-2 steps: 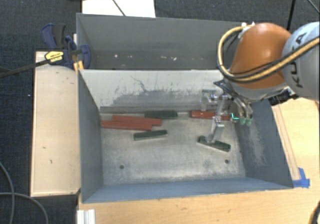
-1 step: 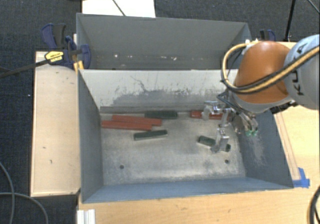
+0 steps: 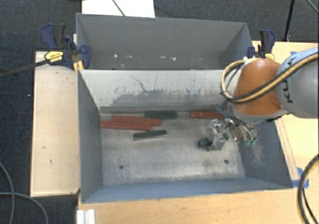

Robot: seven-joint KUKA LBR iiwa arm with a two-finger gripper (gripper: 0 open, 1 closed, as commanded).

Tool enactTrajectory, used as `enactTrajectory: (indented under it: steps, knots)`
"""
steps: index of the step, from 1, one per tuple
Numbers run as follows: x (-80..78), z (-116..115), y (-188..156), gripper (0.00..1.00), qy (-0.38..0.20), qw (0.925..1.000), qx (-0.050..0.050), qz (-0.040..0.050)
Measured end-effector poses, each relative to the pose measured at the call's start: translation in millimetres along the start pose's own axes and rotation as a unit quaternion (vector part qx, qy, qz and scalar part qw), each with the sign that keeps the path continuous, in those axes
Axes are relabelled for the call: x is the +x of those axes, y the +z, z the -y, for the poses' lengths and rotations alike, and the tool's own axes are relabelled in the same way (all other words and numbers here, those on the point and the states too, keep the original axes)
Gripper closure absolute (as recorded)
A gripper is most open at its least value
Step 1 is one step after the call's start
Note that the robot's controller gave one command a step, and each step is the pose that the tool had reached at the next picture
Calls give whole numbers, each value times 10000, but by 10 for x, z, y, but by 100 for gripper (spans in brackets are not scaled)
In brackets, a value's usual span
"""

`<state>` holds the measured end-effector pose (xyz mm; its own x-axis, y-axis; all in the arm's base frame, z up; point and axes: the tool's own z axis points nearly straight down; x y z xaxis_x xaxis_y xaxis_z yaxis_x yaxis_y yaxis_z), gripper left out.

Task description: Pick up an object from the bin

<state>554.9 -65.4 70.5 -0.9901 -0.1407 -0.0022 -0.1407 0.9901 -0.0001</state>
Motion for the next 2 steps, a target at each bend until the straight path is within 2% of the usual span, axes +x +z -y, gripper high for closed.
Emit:
enactTrajectory:
  steps: [1,2]
  knots:
    - [0,0,0,100,0,10000,0,0]
    - [-89,1,-1539,100,-354,9994,3,11]
